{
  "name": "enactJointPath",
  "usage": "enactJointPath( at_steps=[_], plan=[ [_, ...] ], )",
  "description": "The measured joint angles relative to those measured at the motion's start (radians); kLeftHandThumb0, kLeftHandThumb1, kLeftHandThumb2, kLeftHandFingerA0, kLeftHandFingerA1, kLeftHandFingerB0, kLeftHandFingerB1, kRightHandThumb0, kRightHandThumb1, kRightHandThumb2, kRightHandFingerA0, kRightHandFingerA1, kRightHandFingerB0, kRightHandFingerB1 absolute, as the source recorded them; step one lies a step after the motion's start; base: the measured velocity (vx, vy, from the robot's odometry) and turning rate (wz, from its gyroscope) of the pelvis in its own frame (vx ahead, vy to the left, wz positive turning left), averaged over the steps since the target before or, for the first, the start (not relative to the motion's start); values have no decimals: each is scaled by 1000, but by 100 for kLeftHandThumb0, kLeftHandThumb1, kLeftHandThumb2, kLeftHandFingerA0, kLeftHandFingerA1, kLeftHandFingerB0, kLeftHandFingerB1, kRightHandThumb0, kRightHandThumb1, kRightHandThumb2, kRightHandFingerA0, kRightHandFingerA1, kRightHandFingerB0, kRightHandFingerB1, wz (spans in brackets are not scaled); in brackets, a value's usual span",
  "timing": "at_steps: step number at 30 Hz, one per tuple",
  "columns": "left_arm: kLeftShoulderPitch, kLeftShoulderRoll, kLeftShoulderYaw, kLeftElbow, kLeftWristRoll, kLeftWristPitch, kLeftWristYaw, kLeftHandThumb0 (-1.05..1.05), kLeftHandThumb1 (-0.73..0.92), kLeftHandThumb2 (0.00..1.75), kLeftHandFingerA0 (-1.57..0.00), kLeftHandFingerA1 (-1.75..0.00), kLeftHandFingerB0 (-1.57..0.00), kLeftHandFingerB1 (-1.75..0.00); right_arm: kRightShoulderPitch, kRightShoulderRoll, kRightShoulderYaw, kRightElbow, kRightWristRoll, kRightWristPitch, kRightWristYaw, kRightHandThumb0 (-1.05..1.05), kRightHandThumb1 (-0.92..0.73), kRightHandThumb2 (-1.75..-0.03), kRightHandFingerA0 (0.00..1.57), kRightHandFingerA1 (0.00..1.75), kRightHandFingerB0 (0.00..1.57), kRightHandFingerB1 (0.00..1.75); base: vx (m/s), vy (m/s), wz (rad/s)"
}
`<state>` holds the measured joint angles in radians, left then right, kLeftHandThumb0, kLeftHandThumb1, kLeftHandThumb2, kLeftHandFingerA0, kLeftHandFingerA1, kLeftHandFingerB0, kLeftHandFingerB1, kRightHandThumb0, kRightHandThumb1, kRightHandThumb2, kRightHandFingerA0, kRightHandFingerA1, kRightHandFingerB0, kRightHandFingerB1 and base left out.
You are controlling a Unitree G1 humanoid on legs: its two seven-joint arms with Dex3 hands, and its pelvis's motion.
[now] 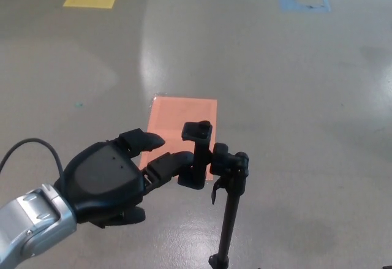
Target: The robot uses its left hand to grab the top of a phone stand kept on the floor and tilt it upwards to adjust its angle
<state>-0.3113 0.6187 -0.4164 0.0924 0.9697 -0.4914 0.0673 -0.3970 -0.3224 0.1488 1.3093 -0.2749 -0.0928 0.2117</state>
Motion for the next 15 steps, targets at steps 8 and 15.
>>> enactJointPath(
  at_steps=[8, 15],
  plan=[
    [9, 0, -3, 15, 6, 0, 27, -69, 80, 64, -23, -31, -5, -26, -9, 0, 21, 1, -11, 0, 4, -57, -77, -63, 31, 40, 32, 34, 0, 0, 0],
    [17, 0, -8, 29, 5, 0, 45, -73, 64, 92, -15, -42, -3, -25, -8, 0, 22, 2, -16, 0, 7, -56, -77, -62, 31, 39, 28, 32, 0, 0, 0]
  ],
)
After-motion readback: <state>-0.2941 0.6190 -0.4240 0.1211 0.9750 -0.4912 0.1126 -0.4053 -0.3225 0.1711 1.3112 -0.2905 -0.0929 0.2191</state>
